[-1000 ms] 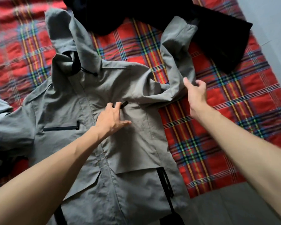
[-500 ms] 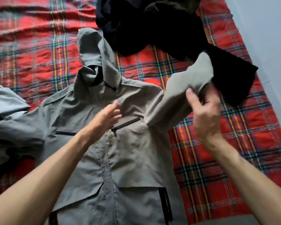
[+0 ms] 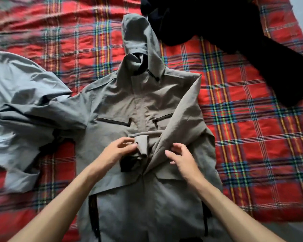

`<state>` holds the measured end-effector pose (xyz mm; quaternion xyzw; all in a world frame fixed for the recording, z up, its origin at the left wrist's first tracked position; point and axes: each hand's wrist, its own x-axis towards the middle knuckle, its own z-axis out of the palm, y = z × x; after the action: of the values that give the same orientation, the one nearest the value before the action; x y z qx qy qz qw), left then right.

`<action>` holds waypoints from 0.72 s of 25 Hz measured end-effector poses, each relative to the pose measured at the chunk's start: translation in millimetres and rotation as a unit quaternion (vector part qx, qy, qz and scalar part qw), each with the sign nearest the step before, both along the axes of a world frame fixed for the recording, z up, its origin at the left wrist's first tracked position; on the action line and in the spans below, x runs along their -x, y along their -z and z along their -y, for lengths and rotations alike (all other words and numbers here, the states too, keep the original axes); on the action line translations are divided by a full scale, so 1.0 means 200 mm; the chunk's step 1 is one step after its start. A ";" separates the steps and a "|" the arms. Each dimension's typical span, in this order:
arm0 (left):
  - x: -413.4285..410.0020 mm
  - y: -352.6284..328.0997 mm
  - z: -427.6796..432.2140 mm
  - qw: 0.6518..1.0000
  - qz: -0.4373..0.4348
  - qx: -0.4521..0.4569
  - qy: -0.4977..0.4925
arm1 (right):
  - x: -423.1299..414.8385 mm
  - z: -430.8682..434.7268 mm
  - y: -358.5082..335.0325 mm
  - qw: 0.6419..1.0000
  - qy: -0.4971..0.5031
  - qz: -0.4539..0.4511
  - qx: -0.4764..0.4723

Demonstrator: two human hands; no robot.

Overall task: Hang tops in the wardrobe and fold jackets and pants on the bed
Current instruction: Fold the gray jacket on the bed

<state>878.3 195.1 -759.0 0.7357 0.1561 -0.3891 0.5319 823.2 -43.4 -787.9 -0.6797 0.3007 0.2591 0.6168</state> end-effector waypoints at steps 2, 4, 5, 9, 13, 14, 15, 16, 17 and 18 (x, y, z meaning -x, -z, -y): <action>0.04 0.03 -0.03 0.996 0.042 -0.073 0.010 | -0.04 -0.04 0.05 0.998 -0.034 0.007 0.059; 0.04 0.08 -0.05 0.981 0.096 -0.162 0.047 | -0.07 -0.08 0.06 0.990 -0.057 0.034 0.126; 0.03 0.09 -0.04 0.967 0.126 -0.208 0.082 | -0.07 -0.08 0.07 0.985 -0.047 0.047 0.160; 0.08 0.14 0.06 0.814 0.296 -0.366 0.340 | -0.04 -0.08 0.15 0.984 0.065 -0.039 0.162; 0.11 0.23 0.10 0.812 0.339 -0.371 0.295 | -0.09 0.02 0.23 0.960 0.248 -0.105 0.075; 0.10 0.22 0.10 0.868 0.304 -0.329 0.215 | -0.11 0.05 0.24 0.955 0.271 -0.100 0.063; 0.06 0.17 0.07 0.934 0.244 -0.247 0.084 | -0.13 0.08 0.24 0.951 0.290 -0.097 0.045; 0.04 0.14 0.00 0.976 0.148 -0.130 -0.095 | -0.16 0.11 0.23 0.945 0.313 -0.097 0.018; 0.04 0.12 -0.10 0.963 0.043 -0.037 -0.265 | -0.18 0.13 0.22 0.935 0.340 -0.102 -0.005; 0.10 0.10 -0.22 0.927 -0.042 0.007 -0.372 | -0.20 0.15 0.22 0.922 0.372 -0.106 -0.020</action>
<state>858.7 238.6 -779.0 0.6041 0.4379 -0.1950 0.6366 863.0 -73.3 -831.5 -0.4747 0.5901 0.0874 0.6472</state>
